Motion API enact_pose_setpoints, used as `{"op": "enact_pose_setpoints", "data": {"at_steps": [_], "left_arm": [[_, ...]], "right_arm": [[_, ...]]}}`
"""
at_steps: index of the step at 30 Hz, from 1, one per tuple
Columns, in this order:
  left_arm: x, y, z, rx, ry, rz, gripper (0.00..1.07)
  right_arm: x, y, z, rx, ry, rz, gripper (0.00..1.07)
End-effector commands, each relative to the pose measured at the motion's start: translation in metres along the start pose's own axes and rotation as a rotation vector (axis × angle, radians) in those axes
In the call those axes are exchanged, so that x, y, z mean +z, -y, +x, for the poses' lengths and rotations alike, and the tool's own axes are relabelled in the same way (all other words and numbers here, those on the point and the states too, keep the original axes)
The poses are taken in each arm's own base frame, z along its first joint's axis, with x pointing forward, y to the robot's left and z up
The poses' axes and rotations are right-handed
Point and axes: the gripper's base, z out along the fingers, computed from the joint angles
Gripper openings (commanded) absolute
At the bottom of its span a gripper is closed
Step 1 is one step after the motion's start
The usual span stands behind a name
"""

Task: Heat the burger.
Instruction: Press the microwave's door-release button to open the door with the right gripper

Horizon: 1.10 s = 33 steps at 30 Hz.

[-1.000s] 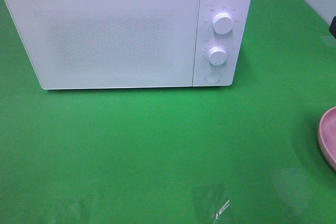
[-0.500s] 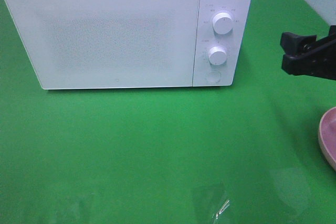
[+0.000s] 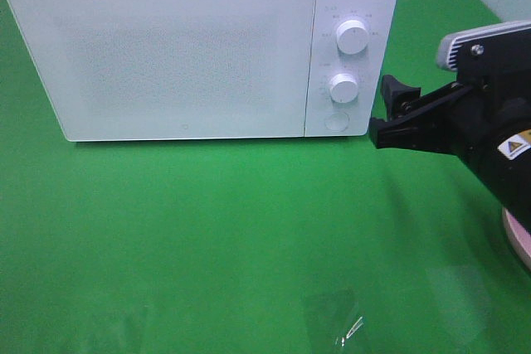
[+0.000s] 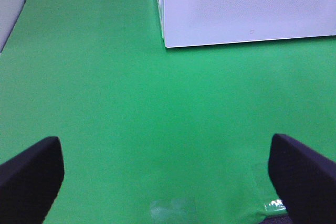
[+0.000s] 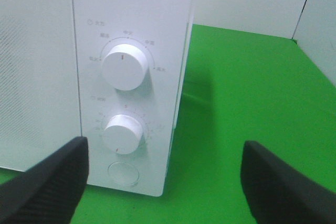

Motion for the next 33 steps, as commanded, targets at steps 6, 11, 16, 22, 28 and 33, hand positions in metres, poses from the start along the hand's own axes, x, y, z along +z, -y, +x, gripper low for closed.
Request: {"op": "enact_pose_setpoints", "data": {"at_steps": [6,11,16,22,28,33], "left_arm": [[-0.003,0.001,0.001,-0.001,0.036,0.001,0.98],[-0.003,0.001,0.001,-0.001,0.036,0.001,0.98],[-0.002,0.001,0.001,-0.001,0.034,0.001,0.98],[-0.002,0.001,0.0,-0.001,0.03,0.001,0.98],[-0.002,0.001,0.0,-0.001,0.03,0.001,0.98],[-0.002,0.001,0.0,-0.001,0.03,0.001,0.98]], "right_arm": [[-0.007,-0.022,0.011,-0.004,-0.004,0.047,0.76],[-0.004,-0.034,0.014,-0.008,-0.002,0.045,0.76],[0.002,-0.039,0.015,0.029,0.011,0.049,0.76],[0.003,-0.04,0.02,0.109,-0.005,0.047,0.75],[0.003,-0.041,0.023,0.493,-0.025,0.044,0.63],[0.003,-0.041,0.023,0.761,-0.019,0.048,0.5]]}}
